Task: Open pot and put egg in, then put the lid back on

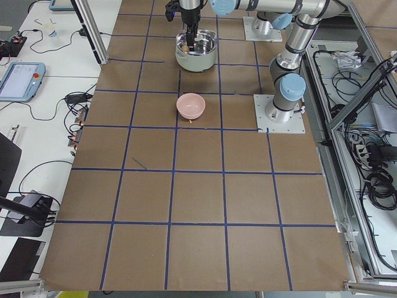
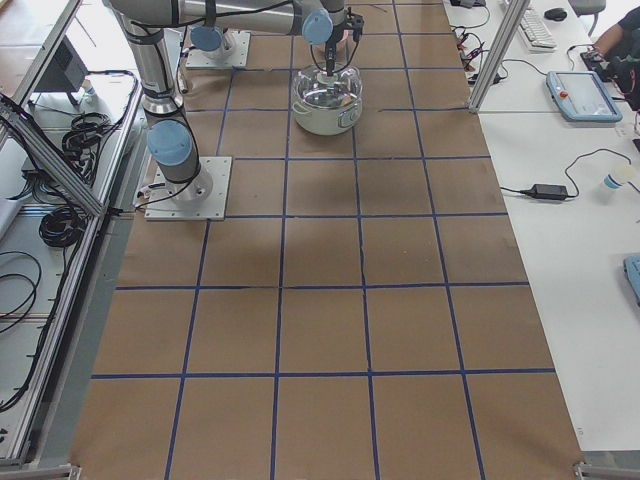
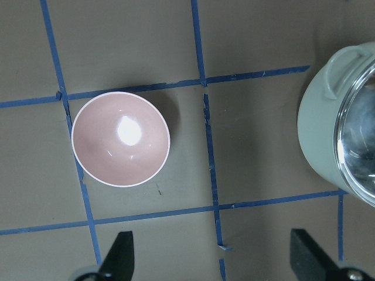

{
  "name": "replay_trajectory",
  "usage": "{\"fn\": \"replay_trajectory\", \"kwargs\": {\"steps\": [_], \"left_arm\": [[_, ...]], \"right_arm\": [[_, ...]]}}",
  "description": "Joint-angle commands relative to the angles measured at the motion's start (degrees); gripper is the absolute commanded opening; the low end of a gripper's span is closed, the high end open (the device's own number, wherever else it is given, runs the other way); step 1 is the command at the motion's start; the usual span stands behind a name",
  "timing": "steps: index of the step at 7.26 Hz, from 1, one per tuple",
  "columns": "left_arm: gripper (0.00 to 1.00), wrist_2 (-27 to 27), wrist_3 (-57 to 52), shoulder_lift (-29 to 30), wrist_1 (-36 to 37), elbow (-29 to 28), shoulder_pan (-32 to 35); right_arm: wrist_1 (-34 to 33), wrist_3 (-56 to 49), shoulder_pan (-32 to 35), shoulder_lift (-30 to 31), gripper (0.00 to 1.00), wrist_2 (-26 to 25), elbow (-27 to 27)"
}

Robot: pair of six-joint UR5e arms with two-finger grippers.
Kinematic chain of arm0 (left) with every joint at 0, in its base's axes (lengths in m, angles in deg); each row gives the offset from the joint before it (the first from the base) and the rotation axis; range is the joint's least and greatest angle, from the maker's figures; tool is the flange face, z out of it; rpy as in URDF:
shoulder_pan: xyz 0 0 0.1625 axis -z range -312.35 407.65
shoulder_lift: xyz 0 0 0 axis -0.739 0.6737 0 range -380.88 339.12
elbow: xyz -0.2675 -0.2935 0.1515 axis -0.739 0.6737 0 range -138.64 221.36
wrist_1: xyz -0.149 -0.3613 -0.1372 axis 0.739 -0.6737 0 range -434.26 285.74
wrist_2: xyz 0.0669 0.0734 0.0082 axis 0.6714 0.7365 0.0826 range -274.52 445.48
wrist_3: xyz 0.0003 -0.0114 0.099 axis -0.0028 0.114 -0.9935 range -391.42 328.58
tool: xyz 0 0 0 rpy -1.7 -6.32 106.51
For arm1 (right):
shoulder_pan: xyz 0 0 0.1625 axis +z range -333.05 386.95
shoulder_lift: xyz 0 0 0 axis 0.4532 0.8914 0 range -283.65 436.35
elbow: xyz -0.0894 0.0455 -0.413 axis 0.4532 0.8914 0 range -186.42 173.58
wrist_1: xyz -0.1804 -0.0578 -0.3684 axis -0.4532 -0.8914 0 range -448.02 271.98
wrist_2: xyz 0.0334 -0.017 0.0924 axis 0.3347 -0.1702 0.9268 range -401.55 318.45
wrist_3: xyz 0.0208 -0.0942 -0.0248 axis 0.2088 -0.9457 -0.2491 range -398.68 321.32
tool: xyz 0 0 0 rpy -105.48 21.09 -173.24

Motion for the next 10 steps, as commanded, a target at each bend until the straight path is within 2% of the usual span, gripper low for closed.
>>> {"fn": "replay_trajectory", "kwargs": {"steps": [1,2,3,4,5,7,10], "left_arm": [[0.94,0.0,0.0,-0.03,0.0,0.0,0.09],[0.94,0.0,0.0,-0.03,0.0,0.0,0.09],[0.94,0.0,0.0,-0.03,0.09,0.0,0.0],[0.94,0.0,0.0,-0.03,0.0,0.0,0.09],[0.94,0.0,0.17,-0.03,0.0,0.0,0.09],[0.94,0.35,0.52,-0.29,0.09,0.0,0.09],[0.94,0.09,7.1,-0.21,1.4,0.18,0.44]], "right_arm": [[2.2,-1.32,-5.84,2.72,0.76,-0.51,5.29],[2.38,-2.02,-9.87,5.01,0.85,-2.16,6.1],[2.73,-8.99,-14.78,6.6,0.91,-2.09,6.54],[5.95,-10.89,-17.62,8.18,0.92,-1.92,6.63],[6.33,-11.08,-19.38,8.37,1.0,-1.57,6.72],[6.86,-12.13,-20.63,8.89,1.0,-2.44,6.37],[7.39,-12.14,-20.63,8.98,1.0,-2.35,6.19]]}}
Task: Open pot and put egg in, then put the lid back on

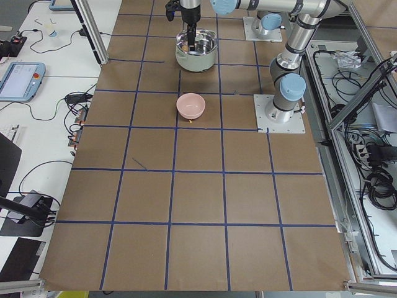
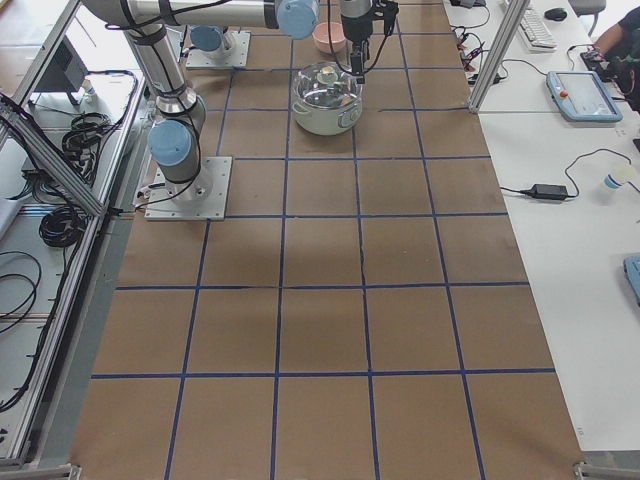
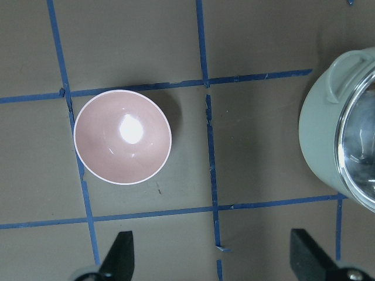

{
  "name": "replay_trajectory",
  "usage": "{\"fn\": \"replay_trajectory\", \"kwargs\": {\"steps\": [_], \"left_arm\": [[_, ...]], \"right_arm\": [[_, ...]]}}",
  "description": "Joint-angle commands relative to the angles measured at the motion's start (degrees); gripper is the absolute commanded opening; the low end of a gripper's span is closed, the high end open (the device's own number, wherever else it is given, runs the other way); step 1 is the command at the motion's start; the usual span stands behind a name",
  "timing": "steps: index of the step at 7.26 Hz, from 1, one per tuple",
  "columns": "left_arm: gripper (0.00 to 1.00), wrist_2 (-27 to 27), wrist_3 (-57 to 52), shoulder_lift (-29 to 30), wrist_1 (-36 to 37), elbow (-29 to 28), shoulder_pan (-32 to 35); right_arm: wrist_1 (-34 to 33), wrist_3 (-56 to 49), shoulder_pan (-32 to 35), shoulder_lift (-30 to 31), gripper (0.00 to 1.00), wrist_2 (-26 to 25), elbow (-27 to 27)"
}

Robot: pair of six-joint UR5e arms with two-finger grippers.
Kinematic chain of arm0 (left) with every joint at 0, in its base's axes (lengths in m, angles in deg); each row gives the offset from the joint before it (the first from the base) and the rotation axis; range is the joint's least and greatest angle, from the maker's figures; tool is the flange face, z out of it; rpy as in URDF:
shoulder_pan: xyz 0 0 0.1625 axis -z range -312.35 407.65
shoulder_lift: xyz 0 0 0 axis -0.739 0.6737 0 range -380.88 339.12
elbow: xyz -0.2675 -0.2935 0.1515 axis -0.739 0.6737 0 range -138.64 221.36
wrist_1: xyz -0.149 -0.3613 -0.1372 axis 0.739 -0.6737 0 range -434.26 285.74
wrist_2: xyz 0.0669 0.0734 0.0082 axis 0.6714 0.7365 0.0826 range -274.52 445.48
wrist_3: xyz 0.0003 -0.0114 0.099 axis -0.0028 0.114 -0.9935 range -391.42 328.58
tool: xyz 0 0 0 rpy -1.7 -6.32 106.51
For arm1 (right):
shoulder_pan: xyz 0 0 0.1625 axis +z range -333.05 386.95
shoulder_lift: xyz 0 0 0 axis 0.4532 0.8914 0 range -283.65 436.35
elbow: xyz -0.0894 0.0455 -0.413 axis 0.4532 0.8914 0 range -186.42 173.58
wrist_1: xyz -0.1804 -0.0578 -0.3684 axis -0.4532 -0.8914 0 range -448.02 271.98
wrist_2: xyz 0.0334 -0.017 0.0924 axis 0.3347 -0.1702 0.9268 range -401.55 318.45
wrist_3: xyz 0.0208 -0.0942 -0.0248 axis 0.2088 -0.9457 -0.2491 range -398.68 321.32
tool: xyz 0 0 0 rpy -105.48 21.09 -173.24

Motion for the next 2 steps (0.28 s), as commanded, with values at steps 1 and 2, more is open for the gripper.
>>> {"fn": "replay_trajectory", "kwargs": {"steps": [1,2], "left_arm": [[0.94,-0.06,2.1,0.03,0.55,0.07,0.2],[0.94,-0.06,2.02,0.03,0.55,0.07,0.2]], "right_arm": [[1.42,-0.04,0.0,0.05,1.0,-0.16,0.2],[1.52,-0.04,0.0,0.05,1.0,-0.17,0.21]]}}
